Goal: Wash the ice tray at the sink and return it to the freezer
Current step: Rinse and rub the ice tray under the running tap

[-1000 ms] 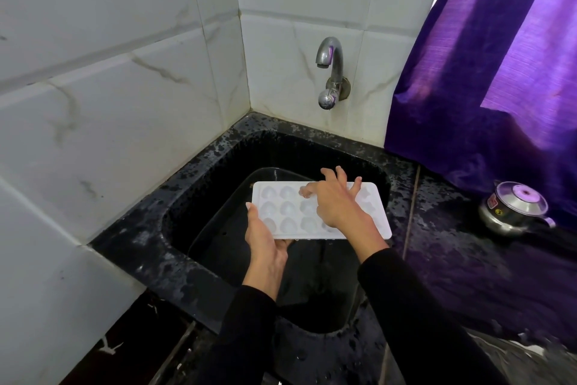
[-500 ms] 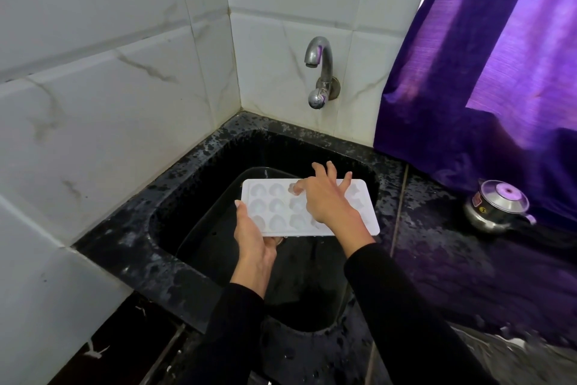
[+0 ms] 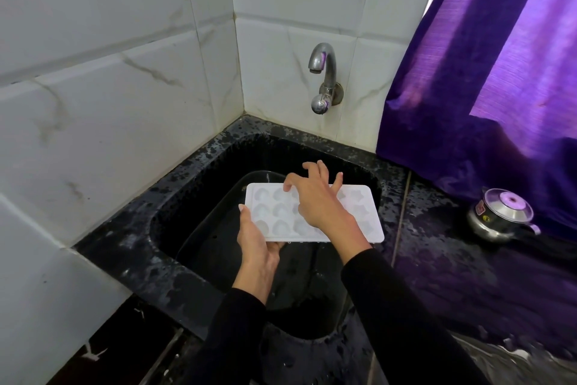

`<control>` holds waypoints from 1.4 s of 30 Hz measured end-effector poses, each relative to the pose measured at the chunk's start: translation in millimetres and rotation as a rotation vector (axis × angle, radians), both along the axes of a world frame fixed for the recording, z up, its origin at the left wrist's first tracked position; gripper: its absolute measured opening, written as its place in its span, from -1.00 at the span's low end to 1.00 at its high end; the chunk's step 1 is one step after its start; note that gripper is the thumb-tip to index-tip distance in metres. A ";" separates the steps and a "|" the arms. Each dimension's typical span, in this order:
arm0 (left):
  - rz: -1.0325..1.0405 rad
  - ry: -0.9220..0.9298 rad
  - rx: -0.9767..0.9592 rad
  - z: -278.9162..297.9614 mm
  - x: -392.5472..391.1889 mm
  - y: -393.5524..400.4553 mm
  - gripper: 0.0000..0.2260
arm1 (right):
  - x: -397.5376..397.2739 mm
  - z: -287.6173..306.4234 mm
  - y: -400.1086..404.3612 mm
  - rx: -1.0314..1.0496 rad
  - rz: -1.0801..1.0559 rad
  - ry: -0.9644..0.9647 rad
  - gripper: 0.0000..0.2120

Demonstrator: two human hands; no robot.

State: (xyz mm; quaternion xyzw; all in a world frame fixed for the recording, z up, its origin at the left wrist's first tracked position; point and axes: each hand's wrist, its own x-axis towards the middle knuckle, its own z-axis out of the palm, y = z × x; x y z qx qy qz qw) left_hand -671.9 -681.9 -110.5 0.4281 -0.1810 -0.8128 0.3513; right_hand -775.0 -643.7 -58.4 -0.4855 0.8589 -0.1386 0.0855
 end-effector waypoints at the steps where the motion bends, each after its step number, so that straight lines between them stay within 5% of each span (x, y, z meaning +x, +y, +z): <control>1: -0.001 -0.003 -0.004 0.5 0.0 0.4 -0.53 | 1.3 -0.4 -1.4 0.019 0.011 0.009 -0.46; 11: 0.006 -0.019 -0.007 2.4 1.2 1.5 -0.55 | 11.9 0.1 -5.4 0.147 0.066 0.073 -0.27; 33: 0.013 -0.016 0.001 -1.2 0.8 1.9 -0.54 | 14.6 -3.3 -10.1 0.170 0.062 0.089 -0.31; 42: 0.025 -0.012 0.009 0.6 3.3 2.4 -0.54 | 24.5 0.3 -19.9 0.044 0.092 0.080 -0.47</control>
